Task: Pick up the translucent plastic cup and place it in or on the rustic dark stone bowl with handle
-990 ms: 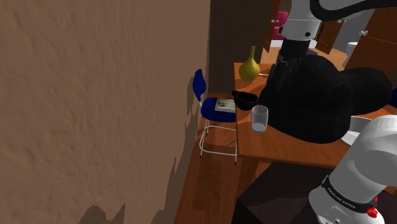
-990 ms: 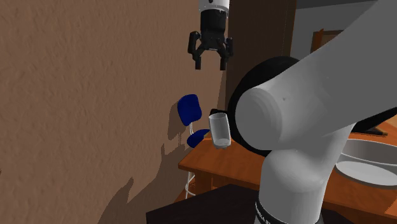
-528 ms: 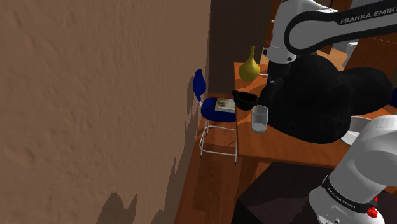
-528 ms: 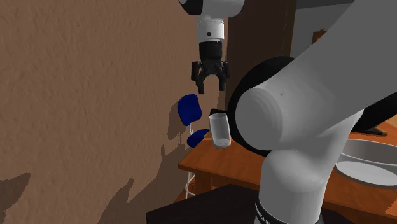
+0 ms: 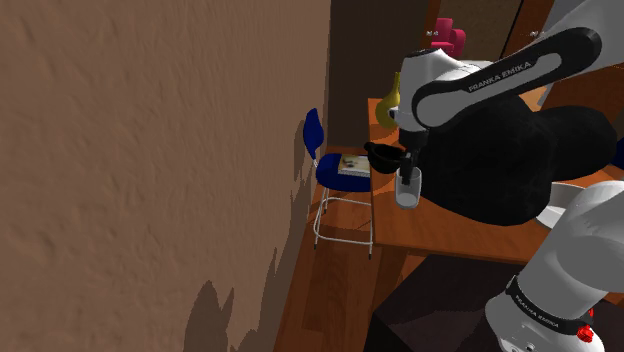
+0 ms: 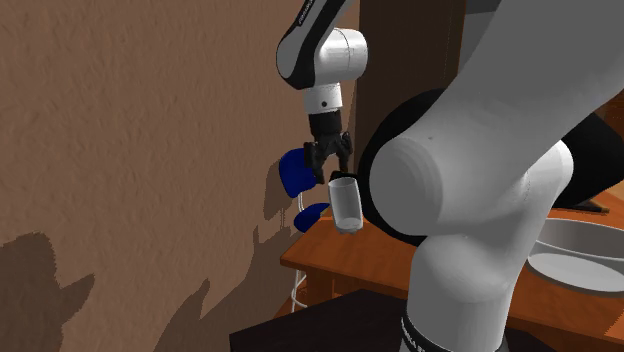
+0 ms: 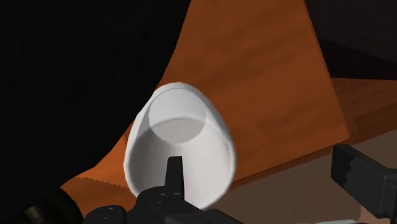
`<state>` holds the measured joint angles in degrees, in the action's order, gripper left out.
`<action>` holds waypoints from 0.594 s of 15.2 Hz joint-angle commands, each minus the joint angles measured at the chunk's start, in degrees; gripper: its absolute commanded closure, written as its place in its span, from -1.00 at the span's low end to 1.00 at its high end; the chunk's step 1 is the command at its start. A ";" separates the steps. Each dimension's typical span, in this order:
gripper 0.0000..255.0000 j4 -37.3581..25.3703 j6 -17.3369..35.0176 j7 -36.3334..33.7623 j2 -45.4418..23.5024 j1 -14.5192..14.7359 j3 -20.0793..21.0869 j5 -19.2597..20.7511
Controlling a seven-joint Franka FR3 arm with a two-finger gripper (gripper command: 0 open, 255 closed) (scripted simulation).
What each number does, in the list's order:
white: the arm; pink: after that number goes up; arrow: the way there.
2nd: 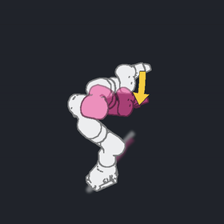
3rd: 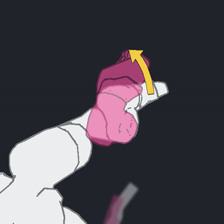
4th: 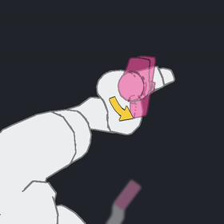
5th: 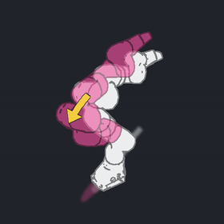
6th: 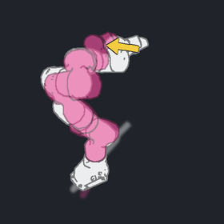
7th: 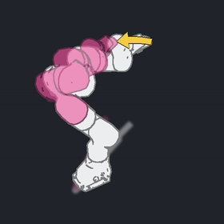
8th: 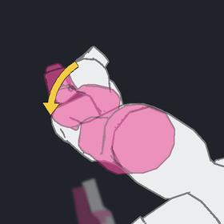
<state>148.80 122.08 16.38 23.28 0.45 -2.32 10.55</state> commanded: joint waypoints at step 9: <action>-1.00 3.18 11.05 0.54 -7.95 -1.33 -0.87 3.91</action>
<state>151.54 131.70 16.96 16.24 -0.65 -2.99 14.10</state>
